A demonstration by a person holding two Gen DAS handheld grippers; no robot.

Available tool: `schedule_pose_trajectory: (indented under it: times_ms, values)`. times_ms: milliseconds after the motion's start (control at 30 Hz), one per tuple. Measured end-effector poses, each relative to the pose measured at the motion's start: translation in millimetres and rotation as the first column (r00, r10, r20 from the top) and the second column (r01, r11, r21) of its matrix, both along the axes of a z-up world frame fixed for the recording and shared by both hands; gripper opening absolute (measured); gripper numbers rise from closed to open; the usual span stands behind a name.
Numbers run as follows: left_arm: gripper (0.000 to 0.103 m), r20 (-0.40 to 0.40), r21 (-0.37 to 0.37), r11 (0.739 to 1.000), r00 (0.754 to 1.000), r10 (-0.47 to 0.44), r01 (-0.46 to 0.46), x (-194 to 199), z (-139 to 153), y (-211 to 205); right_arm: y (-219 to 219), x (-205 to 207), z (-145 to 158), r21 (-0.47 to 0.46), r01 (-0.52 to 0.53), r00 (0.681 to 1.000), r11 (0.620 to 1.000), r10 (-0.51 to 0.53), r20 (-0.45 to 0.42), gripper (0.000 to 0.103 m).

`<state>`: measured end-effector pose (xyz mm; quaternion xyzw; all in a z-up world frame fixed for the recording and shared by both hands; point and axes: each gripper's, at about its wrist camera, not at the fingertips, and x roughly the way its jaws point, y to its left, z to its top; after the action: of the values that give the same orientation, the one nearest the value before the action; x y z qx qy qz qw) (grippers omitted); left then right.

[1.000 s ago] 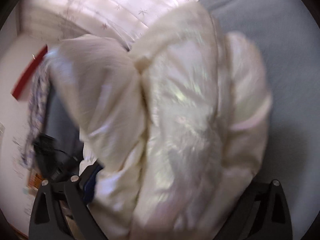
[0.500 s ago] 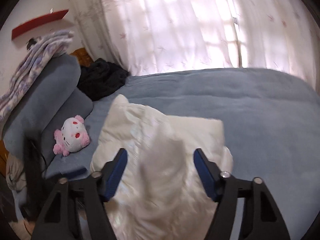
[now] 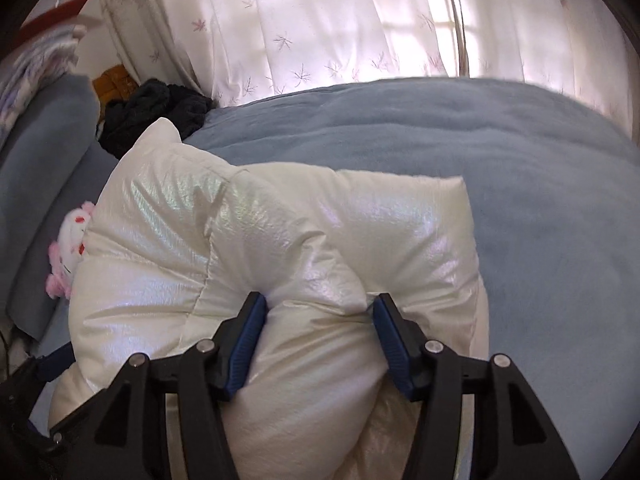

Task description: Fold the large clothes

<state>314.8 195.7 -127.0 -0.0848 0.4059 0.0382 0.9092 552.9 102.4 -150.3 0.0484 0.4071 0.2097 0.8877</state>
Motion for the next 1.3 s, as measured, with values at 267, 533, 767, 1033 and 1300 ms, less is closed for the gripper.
schedule_pose_trajectory:
  times_ms: [267, 533, 767, 1033, 1300]
  values:
    - [0.102, -0.013, 0.049, 0.999, 1.0, 0.018, -0.017, -19, 13, -3, -11, -31, 35, -0.018, -0.031, 1.0, 0.999, 0.031, 0.004, 0.065]
    - [0.102, -0.014, 0.073, 0.997, 0.999, -0.031, 0.031, -78, 66, -26, -58, -109, 90, 0.044, -0.047, 0.997, 0.998, 0.049, -0.054, 0.07]
    - [0.102, 0.004, 0.072, 0.994, 0.996, -0.086, 0.085, -152, 119, -61, -96, -185, 135, 0.047, -0.054, 0.994, 0.997, 0.058, -0.088, 0.077]
    - [0.102, 0.01, 0.057, 0.993, 0.995, -0.103, 0.102, -228, 155, -94, -139, -276, 173, 0.011, -0.057, 0.995, 0.998, 0.058, -0.078, 0.077]
    - [0.102, 0.051, 0.045, 0.992, 0.991, -0.122, 0.12, -308, 180, -122, -179, -356, 197, 0.039, -0.088, 0.991, 0.995, 0.092, -0.099, 0.077]
